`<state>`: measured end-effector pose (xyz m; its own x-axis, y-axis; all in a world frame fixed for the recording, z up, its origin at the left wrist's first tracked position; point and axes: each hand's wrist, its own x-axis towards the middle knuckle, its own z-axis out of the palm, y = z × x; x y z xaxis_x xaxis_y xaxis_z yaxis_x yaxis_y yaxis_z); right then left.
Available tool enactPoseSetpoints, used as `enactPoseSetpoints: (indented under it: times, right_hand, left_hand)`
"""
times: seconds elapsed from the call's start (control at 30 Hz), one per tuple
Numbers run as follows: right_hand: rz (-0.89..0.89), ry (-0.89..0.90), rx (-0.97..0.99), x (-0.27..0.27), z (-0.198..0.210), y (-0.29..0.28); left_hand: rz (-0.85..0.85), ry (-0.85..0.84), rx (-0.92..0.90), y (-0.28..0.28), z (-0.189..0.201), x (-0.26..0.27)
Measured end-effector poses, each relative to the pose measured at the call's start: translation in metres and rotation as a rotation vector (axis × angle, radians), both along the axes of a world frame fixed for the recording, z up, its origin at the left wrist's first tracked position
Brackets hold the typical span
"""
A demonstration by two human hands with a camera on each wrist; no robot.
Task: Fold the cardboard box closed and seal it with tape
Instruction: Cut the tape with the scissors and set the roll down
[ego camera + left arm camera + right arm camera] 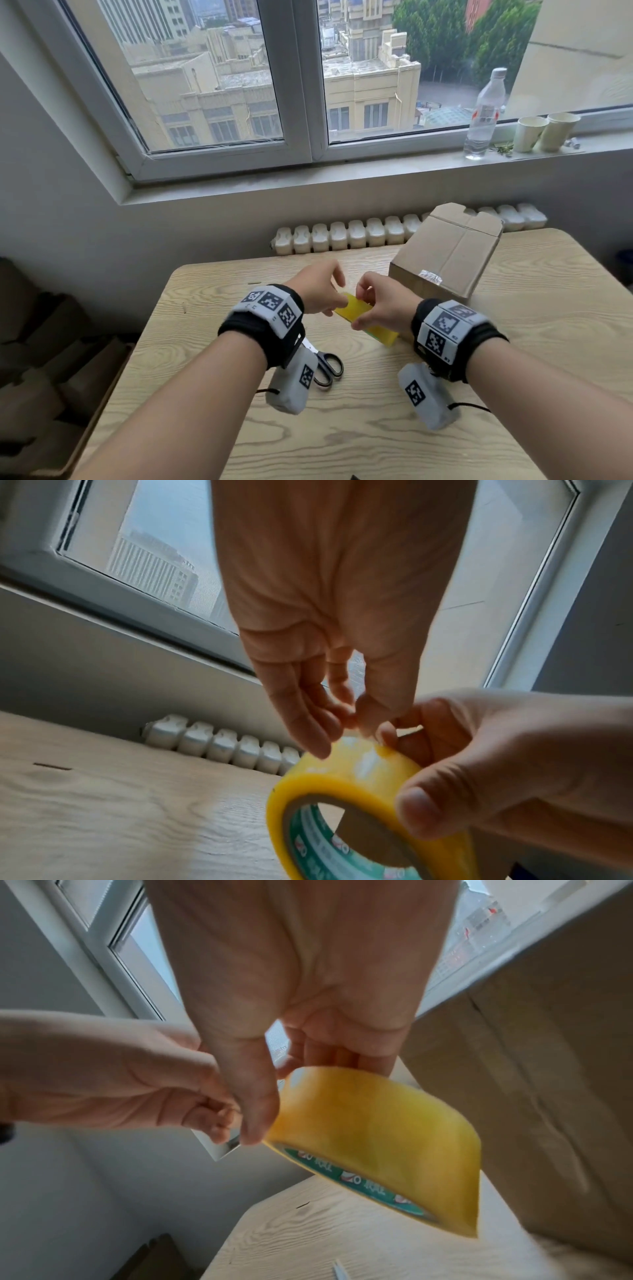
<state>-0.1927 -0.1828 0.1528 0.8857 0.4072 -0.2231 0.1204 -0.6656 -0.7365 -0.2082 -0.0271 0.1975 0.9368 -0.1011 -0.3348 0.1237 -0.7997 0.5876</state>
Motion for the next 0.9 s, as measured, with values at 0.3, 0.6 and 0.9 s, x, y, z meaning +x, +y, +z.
enactPoseSetpoints:
  times: [0.3,0.6,0.9]
  right_hand:
    - [-0.070,0.056,0.077,-0.006,-0.011,0.005]
    - [0.079,0.193,0.231,-0.026,-0.020,0.011]
    - [-0.057,0.233,0.316,-0.029,-0.020,0.038]
  left_hand:
    - [0.062,0.059,-0.090,0.010,-0.010,0.002]
    - [-0.004,-0.144,0.119,0.030,0.008,0.001]
    - [-0.071,-0.351,0.202,0.049,0.044,0.009]
